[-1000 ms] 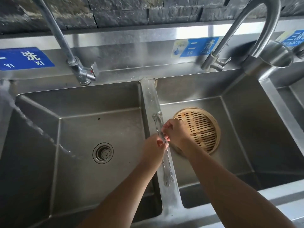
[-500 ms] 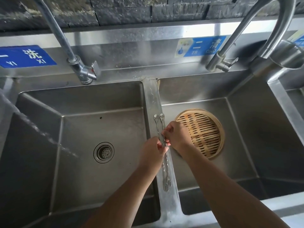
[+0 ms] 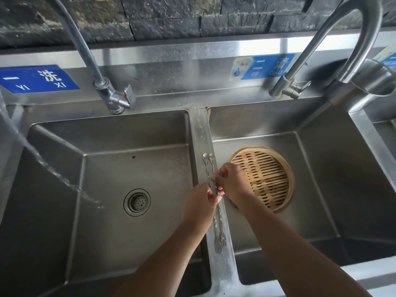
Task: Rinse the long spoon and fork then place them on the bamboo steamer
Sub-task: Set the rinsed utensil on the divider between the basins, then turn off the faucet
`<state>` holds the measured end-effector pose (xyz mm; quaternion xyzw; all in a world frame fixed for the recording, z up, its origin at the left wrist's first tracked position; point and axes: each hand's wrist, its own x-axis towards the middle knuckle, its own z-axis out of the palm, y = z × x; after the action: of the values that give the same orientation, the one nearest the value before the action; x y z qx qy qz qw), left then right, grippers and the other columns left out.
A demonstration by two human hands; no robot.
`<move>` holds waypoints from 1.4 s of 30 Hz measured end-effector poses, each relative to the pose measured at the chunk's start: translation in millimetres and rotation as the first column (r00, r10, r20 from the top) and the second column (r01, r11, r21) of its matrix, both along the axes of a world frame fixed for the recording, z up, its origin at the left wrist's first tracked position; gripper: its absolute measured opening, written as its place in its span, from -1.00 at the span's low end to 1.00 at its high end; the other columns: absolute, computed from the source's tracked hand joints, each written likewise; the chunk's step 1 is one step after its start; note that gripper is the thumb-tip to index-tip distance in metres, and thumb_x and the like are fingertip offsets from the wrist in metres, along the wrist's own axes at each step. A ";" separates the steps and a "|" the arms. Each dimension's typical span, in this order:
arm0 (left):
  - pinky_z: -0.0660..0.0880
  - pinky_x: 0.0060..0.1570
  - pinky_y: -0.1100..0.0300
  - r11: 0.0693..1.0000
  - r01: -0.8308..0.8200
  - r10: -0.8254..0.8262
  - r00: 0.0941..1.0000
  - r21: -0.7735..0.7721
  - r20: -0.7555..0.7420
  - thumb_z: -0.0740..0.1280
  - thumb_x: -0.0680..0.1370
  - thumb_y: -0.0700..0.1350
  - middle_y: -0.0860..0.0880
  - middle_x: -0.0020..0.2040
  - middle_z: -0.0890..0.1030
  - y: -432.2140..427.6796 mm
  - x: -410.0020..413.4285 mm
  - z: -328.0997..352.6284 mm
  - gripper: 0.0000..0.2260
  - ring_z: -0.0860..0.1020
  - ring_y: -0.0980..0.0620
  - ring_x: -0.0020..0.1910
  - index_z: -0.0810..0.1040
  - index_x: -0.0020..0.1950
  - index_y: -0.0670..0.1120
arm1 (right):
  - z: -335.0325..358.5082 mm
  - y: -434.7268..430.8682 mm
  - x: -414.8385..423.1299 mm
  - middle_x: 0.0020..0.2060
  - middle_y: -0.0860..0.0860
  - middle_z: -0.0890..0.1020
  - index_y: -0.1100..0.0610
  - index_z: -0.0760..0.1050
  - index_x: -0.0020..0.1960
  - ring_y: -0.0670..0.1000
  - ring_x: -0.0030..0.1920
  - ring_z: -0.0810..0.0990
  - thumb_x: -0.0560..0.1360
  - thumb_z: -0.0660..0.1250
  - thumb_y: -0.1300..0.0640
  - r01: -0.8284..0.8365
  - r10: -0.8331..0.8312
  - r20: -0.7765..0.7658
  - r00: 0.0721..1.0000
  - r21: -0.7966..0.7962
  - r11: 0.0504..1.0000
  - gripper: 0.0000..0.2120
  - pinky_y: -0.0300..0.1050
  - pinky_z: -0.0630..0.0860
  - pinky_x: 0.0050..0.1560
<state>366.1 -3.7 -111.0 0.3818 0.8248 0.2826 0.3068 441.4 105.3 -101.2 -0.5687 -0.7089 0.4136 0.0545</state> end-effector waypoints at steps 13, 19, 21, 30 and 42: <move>0.28 -0.35 0.21 0.995 0.094 -0.094 0.995 -0.032 0.022 0.28 0.58 -0.02 0.04 -0.36 0.47 -11.0 -77.5 36.3 -0.78 0.43 0.08 -0.36 0.46 -0.25 -0.04 | 51.1 -4.6 -39.6 -0.36 -0.02 0.67 0.02 0.52 -0.16 -0.09 -0.41 0.65 0.52 0.42 -0.02 -0.044 0.044 -0.016 0.999 0.035 0.998 -0.84 -0.29 0.48 -0.45; 0.46 -0.19 0.07 0.993 0.118 -0.113 0.983 0.029 -0.144 0.24 0.58 -0.07 -0.08 -0.22 0.62 -14.1 -167.7 71.5 -0.84 0.57 -0.08 -0.20 0.56 -0.08 -0.11 | 69.6 -4.4 -128.1 -0.35 0.06 0.68 0.09 0.55 -0.17 0.05 -0.34 0.69 0.53 0.38 0.08 -0.136 0.128 -0.119 0.985 -0.064 0.989 -0.87 0.08 0.70 -0.19; 0.45 -0.18 0.08 0.994 0.096 -0.084 0.980 0.056 -0.183 0.25 0.57 -0.11 -0.08 -0.20 0.63 -13.5 -200.4 77.0 -0.86 0.58 -0.09 -0.18 0.57 -0.08 -0.12 | 69.9 -1.1 -159.6 -0.40 0.05 0.67 0.09 0.55 -0.18 0.05 -0.39 0.67 0.50 0.38 0.11 -0.140 0.124 -0.162 0.979 -0.094 0.986 -0.90 0.13 0.70 -0.21; 0.51 -0.06 0.07 0.981 -0.068 0.106 0.972 0.183 -0.208 0.32 0.52 -0.17 -0.08 -0.11 0.67 3.2 -313.6 86.3 -0.90 0.60 -0.07 -0.11 0.58 0.01 -0.08 | 62.7 25.3 -265.8 -0.04 0.12 0.66 0.04 0.41 0.24 0.11 -0.19 0.66 0.40 0.49 0.07 -0.035 0.016 -0.236 0.972 -0.073 0.997 -0.54 0.13 0.69 -0.12; 0.34 -0.01 0.54 0.898 -0.111 0.155 0.985 0.425 -0.070 0.43 0.49 -0.26 0.12 0.09 0.45 60.1 -341.8 91.6 -0.48 0.45 0.19 0.01 0.37 0.41 -0.16 | 44.7 51.0 -303.1 0.18 0.02 0.49 0.01 0.36 0.41 0.14 0.05 0.63 0.46 0.51 0.20 -0.064 0.012 -0.468 0.883 -0.094 0.994 -0.41 0.15 0.69 -0.10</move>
<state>24.2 56.4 -19.3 0.3956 0.7833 0.4538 0.1550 138.3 156.4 -56.4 -0.4406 -0.6628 0.5766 0.1848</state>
